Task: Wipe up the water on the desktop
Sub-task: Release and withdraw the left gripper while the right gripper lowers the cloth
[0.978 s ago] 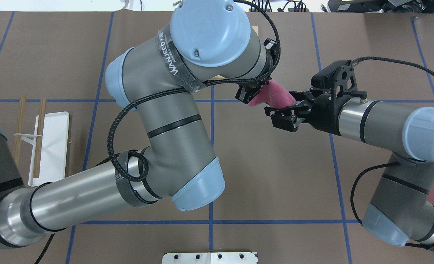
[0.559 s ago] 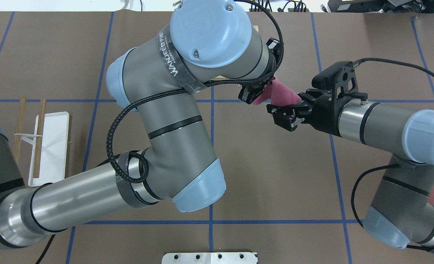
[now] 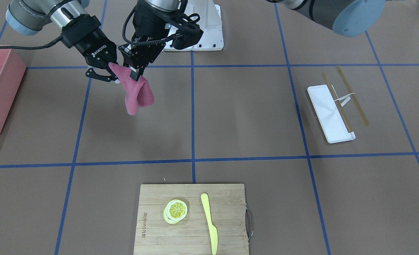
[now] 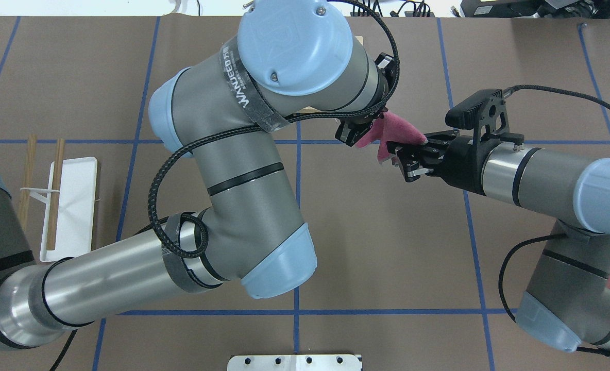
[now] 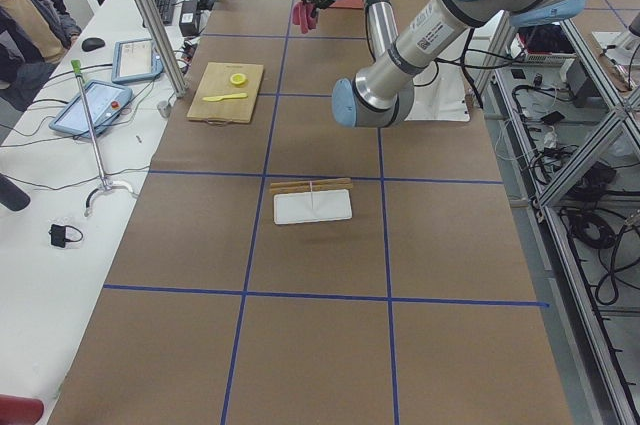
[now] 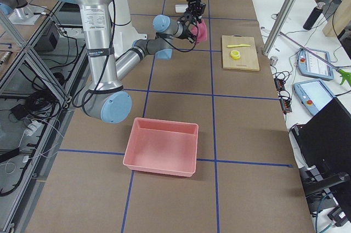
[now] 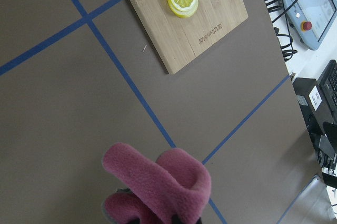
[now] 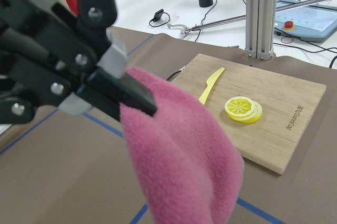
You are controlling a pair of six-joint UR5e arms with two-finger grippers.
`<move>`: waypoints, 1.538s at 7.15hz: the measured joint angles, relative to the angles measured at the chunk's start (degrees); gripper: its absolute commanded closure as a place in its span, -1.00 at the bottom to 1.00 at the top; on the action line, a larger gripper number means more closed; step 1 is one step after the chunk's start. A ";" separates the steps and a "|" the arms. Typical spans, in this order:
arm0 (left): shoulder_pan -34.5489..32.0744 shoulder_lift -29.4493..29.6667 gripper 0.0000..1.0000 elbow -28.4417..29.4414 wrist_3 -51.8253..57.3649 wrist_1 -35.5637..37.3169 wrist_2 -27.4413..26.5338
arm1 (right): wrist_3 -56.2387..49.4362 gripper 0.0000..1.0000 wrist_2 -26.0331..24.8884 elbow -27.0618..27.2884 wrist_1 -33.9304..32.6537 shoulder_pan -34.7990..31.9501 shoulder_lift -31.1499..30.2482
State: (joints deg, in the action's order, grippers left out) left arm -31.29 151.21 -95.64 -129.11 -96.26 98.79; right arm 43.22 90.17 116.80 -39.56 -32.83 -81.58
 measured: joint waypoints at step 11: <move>-9.80 -14.06 -0.96 -18.13 5.12 0.29 6.99 | 26.26 1.00 3.02 6.12 -33.55 3.02 4.76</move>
State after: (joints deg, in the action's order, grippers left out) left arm -41.09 137.15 -113.77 -123.99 -95.96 105.78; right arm 69.47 93.19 122.92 -73.11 -29.82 -76.82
